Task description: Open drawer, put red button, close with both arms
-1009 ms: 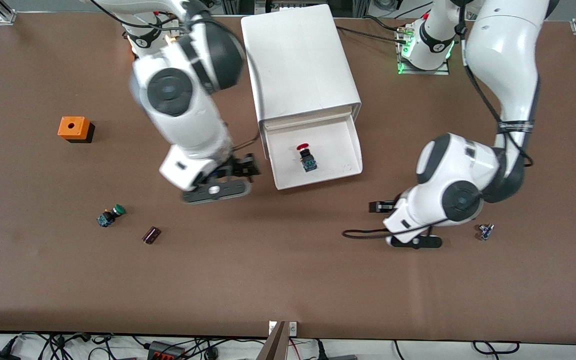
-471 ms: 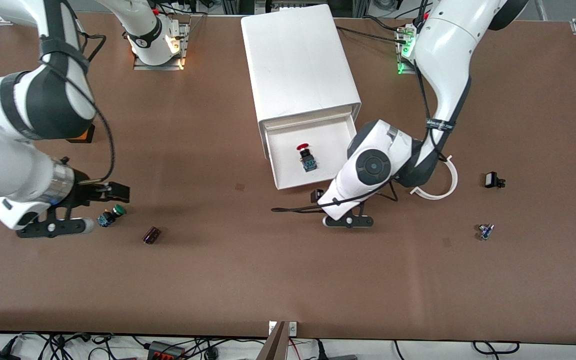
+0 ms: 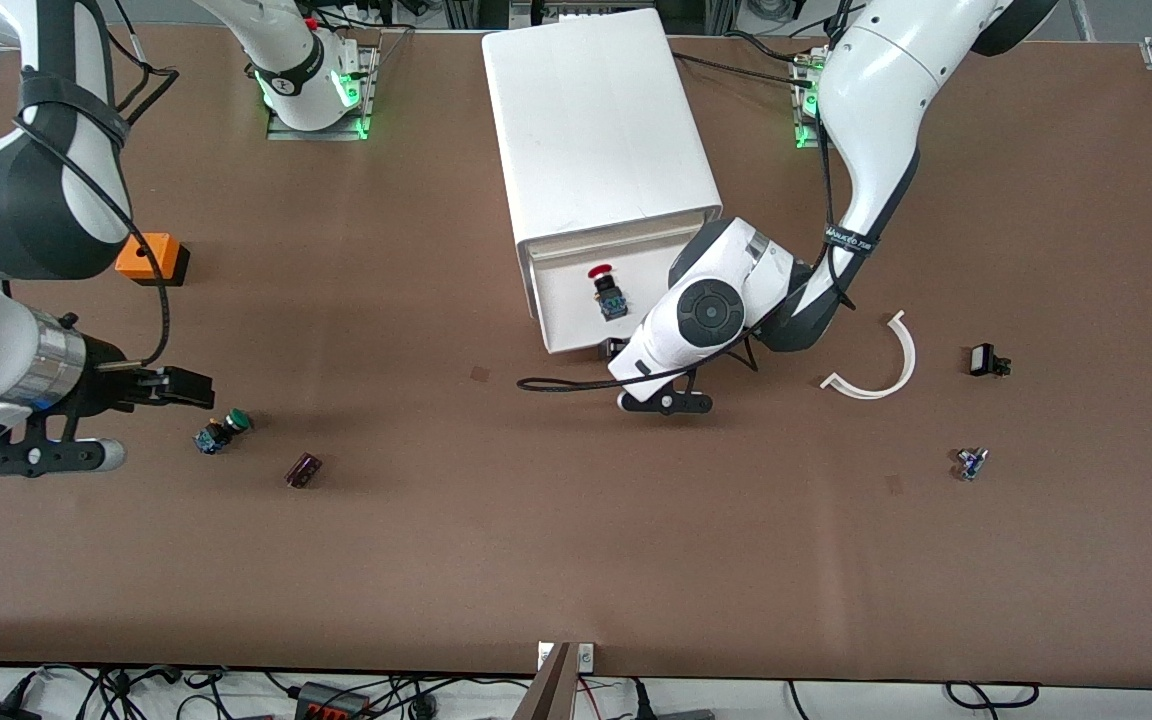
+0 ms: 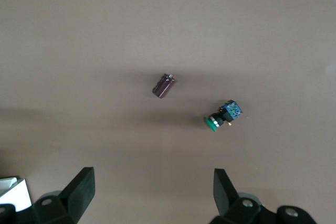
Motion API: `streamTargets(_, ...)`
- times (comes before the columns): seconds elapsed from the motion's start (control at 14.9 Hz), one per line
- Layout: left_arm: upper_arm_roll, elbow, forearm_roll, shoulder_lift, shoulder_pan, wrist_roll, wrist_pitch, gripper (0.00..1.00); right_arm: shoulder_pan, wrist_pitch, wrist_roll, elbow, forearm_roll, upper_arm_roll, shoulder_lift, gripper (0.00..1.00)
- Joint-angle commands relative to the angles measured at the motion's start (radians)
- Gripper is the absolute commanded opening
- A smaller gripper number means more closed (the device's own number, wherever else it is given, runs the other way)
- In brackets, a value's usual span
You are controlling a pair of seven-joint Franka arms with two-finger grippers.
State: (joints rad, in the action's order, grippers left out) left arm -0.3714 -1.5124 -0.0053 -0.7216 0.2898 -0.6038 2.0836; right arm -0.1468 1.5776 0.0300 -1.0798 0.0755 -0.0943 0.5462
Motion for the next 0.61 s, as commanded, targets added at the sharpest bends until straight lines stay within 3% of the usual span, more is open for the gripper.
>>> streamTargets(0.0,-0.041,-0.055,-0.027,0.042,-0.035,-0.002,-0.065,1.00,0.015,-0.028,-0.010,-0.026,-0.005,-0.010,-0.054,1.00)
streamTargets(0.13,-0.063,-0.055,-0.092,0.037,-0.041,-0.002,-0.105,1.00,0.024,-0.019,-0.009,-0.058,-0.022,-0.013,-0.096,1.00)
streamTargets(0.34,-0.063,-0.055,-0.180,0.036,-0.047,-0.001,-0.190,1.00,0.074,-0.005,-0.010,-0.204,-0.062,0.005,-0.219,1.00)
streamTargets(0.54,-0.063,-0.055,-0.199,0.036,-0.047,-0.002,-0.232,1.00,0.183,0.022,-0.050,-0.298,-0.063,0.079,-0.301,1.00)
